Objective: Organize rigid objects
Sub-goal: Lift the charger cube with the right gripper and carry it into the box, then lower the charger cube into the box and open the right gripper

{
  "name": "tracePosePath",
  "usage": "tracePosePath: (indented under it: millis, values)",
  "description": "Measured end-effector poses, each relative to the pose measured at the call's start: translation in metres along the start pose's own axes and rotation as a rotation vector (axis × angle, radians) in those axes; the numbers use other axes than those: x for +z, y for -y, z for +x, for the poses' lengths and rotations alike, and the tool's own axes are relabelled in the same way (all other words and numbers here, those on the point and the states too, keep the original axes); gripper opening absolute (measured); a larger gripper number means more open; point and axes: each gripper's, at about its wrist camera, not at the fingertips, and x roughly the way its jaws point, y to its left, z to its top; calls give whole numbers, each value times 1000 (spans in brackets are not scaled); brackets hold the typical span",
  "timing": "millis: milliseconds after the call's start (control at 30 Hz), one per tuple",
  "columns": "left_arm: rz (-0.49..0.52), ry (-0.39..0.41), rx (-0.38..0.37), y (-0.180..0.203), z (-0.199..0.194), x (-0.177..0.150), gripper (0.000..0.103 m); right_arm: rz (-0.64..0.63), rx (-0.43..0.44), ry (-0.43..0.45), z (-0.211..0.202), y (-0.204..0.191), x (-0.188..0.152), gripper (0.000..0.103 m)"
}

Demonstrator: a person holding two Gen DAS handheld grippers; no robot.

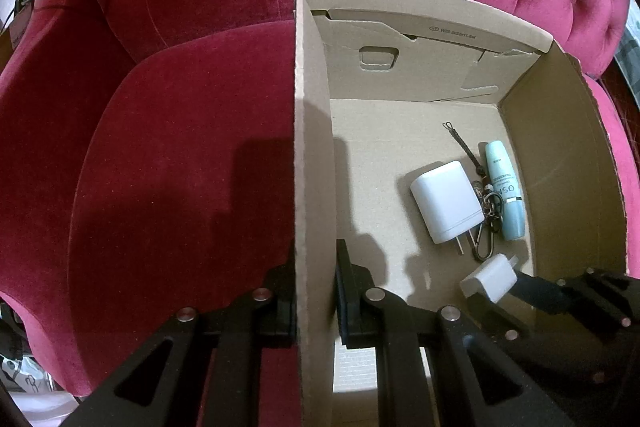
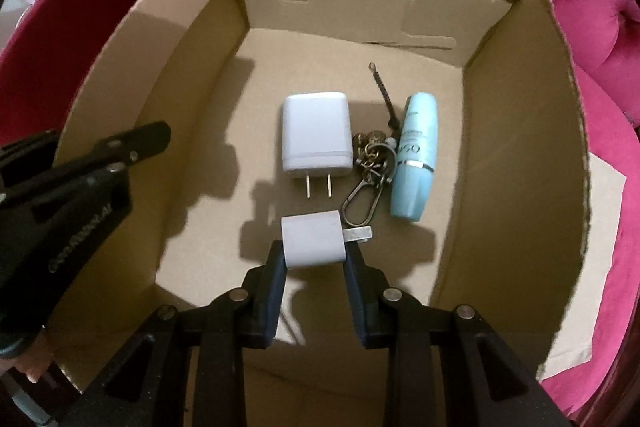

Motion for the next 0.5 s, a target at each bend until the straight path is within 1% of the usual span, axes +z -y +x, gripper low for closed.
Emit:
tracePosePath:
  millis: [367,500]
  values:
    - [2,1,3,1,0,-1,15,0,5,-4,0,2,1,31]
    - [1,0,3,2,0,0,15,1,11,10,-4,1,1,31]
